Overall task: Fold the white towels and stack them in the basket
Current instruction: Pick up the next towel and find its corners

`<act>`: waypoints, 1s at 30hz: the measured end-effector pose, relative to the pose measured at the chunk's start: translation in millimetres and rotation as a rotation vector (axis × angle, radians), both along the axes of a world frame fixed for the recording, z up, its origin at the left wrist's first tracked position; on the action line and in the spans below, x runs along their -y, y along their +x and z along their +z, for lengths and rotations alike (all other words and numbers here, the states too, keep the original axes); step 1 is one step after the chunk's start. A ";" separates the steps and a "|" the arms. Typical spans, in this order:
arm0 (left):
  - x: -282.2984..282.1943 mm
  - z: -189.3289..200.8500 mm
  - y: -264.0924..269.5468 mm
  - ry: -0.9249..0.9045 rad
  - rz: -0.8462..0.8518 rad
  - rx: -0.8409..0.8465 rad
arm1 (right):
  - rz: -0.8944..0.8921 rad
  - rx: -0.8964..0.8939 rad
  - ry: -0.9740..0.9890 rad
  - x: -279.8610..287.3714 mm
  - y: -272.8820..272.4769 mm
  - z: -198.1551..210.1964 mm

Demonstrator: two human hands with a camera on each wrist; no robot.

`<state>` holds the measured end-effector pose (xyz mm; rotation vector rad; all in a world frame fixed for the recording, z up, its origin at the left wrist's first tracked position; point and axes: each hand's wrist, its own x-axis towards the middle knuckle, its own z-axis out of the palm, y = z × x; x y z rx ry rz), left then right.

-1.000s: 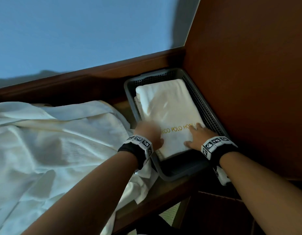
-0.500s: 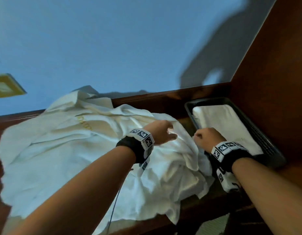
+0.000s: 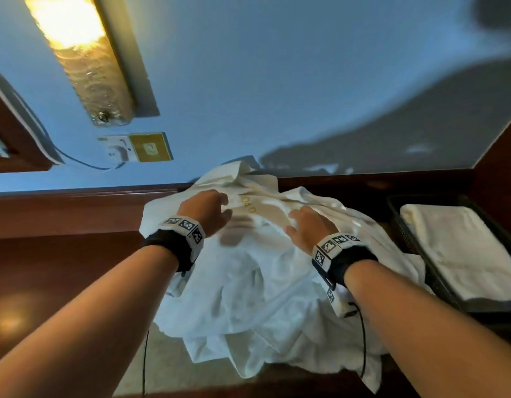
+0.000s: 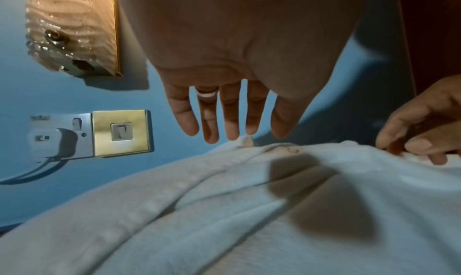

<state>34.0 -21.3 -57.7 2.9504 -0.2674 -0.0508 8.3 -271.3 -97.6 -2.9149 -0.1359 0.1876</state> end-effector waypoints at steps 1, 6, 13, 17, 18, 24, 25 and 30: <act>-6.0 -2.0 5.6 0.027 0.005 0.013 | -0.016 -0.007 0.014 -1.8 6.4 -0.5; -18.3 -14.7 38.8 0.181 0.020 -0.025 | -0.033 0.014 0.047 -3.7 40.4 -12.6; -24.0 -29.7 60.3 0.227 -0.004 -0.027 | -0.041 -0.037 0.059 -7.2 61.0 -19.8; -41.3 -6.7 60.3 0.024 0.013 -0.063 | -0.044 -0.099 0.071 -2.0 63.2 -5.1; -48.3 2.3 59.6 -0.050 0.018 -0.057 | -0.055 -0.087 0.081 -0.6 65.0 1.2; -108.1 52.4 38.0 -0.184 0.055 0.126 | -0.087 0.253 0.217 -21.6 67.4 60.8; -119.1 60.0 30.9 -0.169 0.053 0.153 | -0.084 0.275 0.219 -31.3 64.2 71.7; -188.8 106.1 -10.3 -0.137 0.042 0.319 | -0.075 0.384 0.167 -88.8 42.7 108.8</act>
